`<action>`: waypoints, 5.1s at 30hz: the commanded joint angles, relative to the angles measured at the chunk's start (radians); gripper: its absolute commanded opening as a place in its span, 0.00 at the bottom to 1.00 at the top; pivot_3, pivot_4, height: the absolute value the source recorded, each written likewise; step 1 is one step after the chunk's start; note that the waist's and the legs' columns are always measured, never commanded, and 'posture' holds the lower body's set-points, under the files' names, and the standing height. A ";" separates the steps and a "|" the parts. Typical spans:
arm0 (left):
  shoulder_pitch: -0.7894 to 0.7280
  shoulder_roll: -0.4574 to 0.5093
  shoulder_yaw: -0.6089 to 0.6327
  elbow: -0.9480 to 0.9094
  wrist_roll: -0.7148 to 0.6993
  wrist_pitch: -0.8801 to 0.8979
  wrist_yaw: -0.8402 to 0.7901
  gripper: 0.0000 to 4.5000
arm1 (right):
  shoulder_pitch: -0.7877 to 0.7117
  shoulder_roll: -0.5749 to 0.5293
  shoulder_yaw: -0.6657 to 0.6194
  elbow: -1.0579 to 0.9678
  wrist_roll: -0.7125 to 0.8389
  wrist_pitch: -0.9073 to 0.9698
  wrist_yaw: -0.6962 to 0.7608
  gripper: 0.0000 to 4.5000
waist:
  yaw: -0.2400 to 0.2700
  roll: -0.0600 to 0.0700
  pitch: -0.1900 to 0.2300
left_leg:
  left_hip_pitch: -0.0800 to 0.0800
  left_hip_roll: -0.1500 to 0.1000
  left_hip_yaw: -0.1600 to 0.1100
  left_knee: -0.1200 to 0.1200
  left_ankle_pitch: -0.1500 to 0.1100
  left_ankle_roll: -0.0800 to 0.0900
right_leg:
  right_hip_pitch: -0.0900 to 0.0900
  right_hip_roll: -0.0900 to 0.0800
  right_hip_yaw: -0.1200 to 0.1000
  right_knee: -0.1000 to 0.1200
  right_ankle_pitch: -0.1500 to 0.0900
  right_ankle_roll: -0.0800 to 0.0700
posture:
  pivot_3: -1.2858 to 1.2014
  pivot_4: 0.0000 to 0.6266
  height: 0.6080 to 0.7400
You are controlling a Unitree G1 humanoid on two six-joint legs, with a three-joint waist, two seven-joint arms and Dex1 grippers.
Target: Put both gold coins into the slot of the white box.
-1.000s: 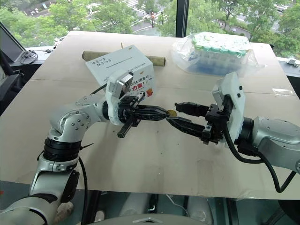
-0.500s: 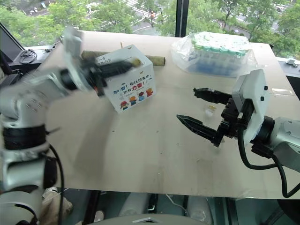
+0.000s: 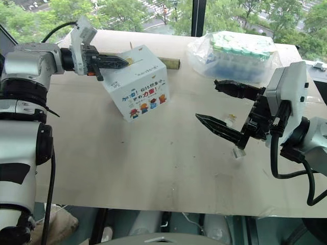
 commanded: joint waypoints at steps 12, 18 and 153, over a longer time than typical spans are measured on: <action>-0.066 -0.015 0.052 0.118 0.134 -0.184 -0.039 0.18 | 0.086 0.018 -0.032 -0.079 -0.018 -0.027 -0.055 0.94 | -0.002 0.000 0.000 | 0.002 0.002 0.000 0.005 0.000 0.000 | 0.001 0.000 0.001 0.002 0.000 0.000 | 0.52 0.24 1.00; -0.092 0.021 0.174 0.017 0.009 0.011 -0.185 0.58 | 0.069 0.029 -0.002 -0.033 -0.054 -0.011 -0.103 0.94 | -0.001 -0.003 0.002 | 0.000 0.002 -0.001 0.006 0.000 0.000 | 0.001 0.000 0.000 0.003 0.000 0.000 | 0.52 0.24 1.00; 0.525 -0.226 0.138 -1.083 -0.650 0.503 0.082 0.43 | -0.444 0.229 0.132 0.231 0.112 0.505 0.002 0.00 | -0.002 0.004 0.002 | 0.003 0.000 -0.008 0.009 0.000 0.000 | 0.006 0.001 0.003 0.001 0.000 0.000 | 0.52 0.24 1.00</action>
